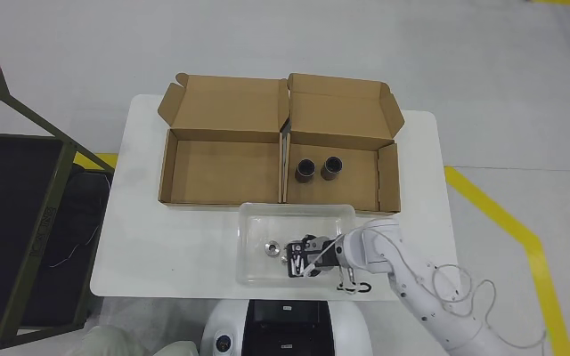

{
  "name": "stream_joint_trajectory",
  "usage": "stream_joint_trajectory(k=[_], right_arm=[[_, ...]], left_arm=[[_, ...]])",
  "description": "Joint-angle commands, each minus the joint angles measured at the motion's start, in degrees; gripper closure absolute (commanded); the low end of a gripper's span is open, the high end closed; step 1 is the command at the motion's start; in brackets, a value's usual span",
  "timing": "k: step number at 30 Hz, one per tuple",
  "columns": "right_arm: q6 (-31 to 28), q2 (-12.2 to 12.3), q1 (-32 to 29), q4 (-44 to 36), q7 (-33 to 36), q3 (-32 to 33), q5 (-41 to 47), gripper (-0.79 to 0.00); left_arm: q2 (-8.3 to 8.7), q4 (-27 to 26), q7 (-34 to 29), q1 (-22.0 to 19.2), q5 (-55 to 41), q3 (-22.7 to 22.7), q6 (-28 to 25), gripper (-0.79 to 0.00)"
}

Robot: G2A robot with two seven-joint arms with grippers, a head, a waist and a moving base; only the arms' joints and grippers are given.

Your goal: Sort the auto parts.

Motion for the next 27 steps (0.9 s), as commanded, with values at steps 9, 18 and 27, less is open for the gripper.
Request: stream_joint_trajectory(k=[9,18,27], right_arm=[[0.51,-0.43,2.16,3.29,-1.06,-2.98,0.42,-0.357],[1.33,-0.82,3.63,4.85,-1.57,-5.41,0.45,-0.302],[2.15,-0.97,4.87,5.97,-1.71,-6.58,0.45,-0.142]], left_arm=[[0.0,0.0,0.0,0.0,0.0,0.0,0.0,-0.785],[0.0,0.0,0.0,0.0,0.0,0.0,0.0,-0.785],[0.0,0.0,0.0,0.0,0.0,0.0,0.0,-0.785]])
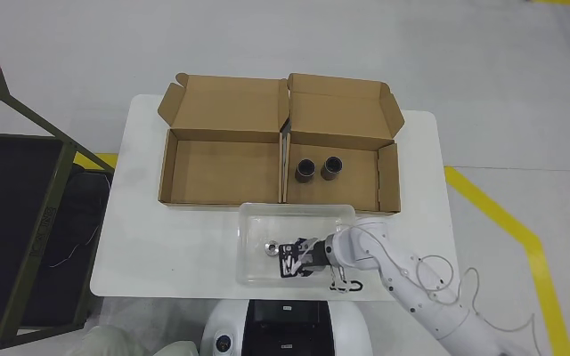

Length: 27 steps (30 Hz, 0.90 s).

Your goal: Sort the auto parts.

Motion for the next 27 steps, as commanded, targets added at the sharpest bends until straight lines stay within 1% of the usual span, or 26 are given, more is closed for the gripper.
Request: stream_joint_trajectory(k=[1,3,4,7,19,27], right_arm=[[-0.08,0.04,0.15,-0.11,-0.08,-0.07,-0.05,-0.105],[-0.17,0.16,0.15,-0.59,-0.16,0.0,-0.11,-0.043],[-0.3,0.24,0.11,-0.93,-0.17,0.08,-0.26,-0.025],[-0.35,0.61,-0.25,-2.25,-0.12,0.71,-0.66,0.0],[-0.28,2.97,-4.39,-11.42,-0.51,6.26,-1.71,0.0],[1.32,3.99,-6.58,-16.26,-3.61,10.13,0.68,0.0]], left_arm=[[0.0,0.0,0.0,0.0,0.0,0.0,0.0,-0.785],[0.0,0.0,0.0,0.0,0.0,0.0,0.0,-0.785],[0.0,0.0,0.0,0.0,0.0,0.0,0.0,-0.785],[0.0,0.0,0.0,0.0,0.0,0.0,0.0,-0.785],[0.0,0.0,0.0,0.0,0.0,0.0,0.0,-0.785],[0.0,0.0,0.0,0.0,0.0,0.0,0.0,-0.785]])
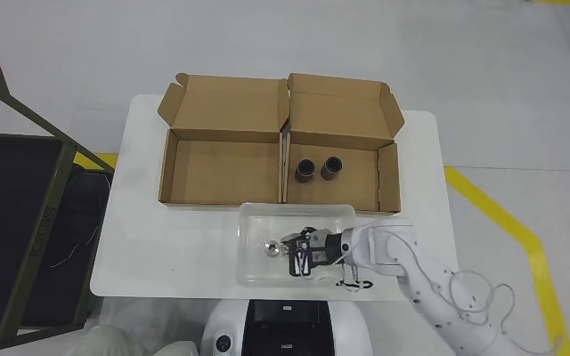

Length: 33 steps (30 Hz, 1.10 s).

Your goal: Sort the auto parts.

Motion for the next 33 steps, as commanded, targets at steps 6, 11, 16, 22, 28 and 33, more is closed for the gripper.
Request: stream_joint_trajectory(k=[6,11,16,22,28,33], right_arm=[[0.38,0.44,-0.18,-0.24,-4.17,2.69,4.78,0.0],[2.77,0.57,-0.23,-0.43,-6.65,4.52,8.17,0.0],[6.15,0.55,-0.16,-1.07,-9.29,6.11,11.09,0.0],[8.6,0.55,-0.34,-2.52,-13.01,7.34,11.87,0.0],[11.18,0.51,-0.94,-3.84,-17.47,8.86,13.36,0.0],[12.58,0.46,-1.88,-5.1,-22.61,10.14,14.55,0.0]], left_arm=[[0.0,0.0,0.0,0.0,0.0,0.0,0.0,-0.785],[0.0,0.0,0.0,0.0,0.0,0.0,0.0,-0.785],[0.0,0.0,0.0,0.0,0.0,0.0,0.0,-0.785],[0.0,0.0,0.0,0.0,0.0,0.0,0.0,-0.785],[0.0,0.0,0.0,0.0,0.0,0.0,0.0,-0.785],[0.0,0.0,0.0,0.0,0.0,0.0,0.0,-0.785]])
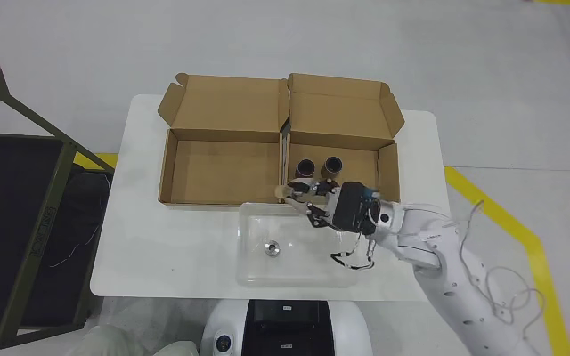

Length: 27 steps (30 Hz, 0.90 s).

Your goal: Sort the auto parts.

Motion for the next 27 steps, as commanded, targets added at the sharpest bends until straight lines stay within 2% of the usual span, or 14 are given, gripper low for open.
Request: stream_joint_trajectory(k=[1,12,27], right_arm=[[0.44,-0.01,-0.44,-0.48,-2.12,0.53,0.19,0.0],[4.56,-0.31,-3.26,-1.25,-13.75,2.13,-1.03,0.0],[8.89,-0.64,-5.19,-2.41,-19.8,3.52,-3.3,0.0]], left_arm=[[0.0,0.0,0.0,0.0,0.0,0.0,0.0,-0.785],[0.0,0.0,0.0,0.0,0.0,0.0,0.0,-0.785],[0.0,0.0,0.0,0.0,0.0,0.0,0.0,-0.785]])
